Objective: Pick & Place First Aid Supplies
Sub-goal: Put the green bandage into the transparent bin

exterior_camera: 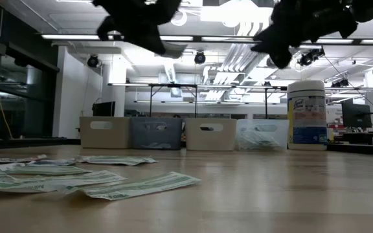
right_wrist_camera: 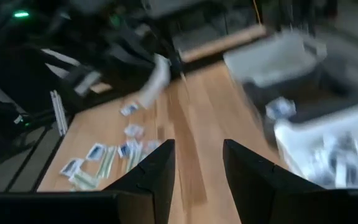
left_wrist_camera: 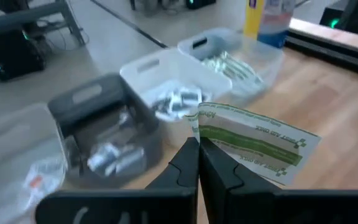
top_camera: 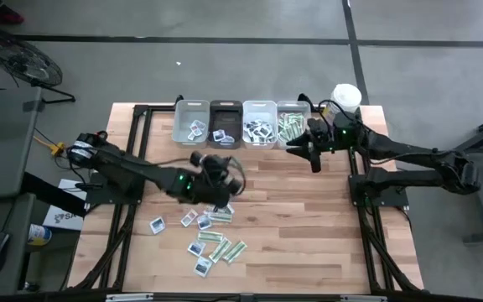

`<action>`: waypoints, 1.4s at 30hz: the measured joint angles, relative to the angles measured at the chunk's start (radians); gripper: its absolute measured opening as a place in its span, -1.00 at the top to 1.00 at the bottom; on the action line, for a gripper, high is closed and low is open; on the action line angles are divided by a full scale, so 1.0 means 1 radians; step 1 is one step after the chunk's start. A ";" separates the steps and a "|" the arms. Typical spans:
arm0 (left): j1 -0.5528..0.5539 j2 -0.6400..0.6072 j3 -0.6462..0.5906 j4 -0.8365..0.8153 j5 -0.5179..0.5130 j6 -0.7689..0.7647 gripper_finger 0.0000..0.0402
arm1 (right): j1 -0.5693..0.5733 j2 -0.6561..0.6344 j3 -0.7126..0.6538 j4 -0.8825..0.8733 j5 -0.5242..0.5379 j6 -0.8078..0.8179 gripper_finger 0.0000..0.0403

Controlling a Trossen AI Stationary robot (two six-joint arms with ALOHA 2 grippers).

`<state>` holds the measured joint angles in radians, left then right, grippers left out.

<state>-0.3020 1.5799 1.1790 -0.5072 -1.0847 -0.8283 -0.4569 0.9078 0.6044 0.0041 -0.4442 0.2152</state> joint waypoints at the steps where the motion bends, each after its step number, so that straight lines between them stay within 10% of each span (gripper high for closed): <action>1: 0.023 0.000 0.000 0.044 0.004 0.051 1.00 | 0.019 0.001 0.000 0.033 0.017 -0.012 0.36; 15: 0.284 0.000 0.000 0.681 0.349 0.691 1.00 | 0.189 0.002 0.000 0.162 0.363 -0.145 0.36; 30: 0.383 0.003 0.001 0.854 0.444 0.756 1.00 | 0.339 0.156 0.000 0.472 0.785 -0.249 0.36; 42: 0.382 0.004 0.001 0.844 0.443 0.799 1.00 | 0.340 0.289 0.000 0.650 0.777 -0.220 0.10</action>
<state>0.0803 1.5841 1.1797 0.3364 -0.6415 -0.0294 -0.1170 1.1973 0.6041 0.6542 0.3327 -0.0047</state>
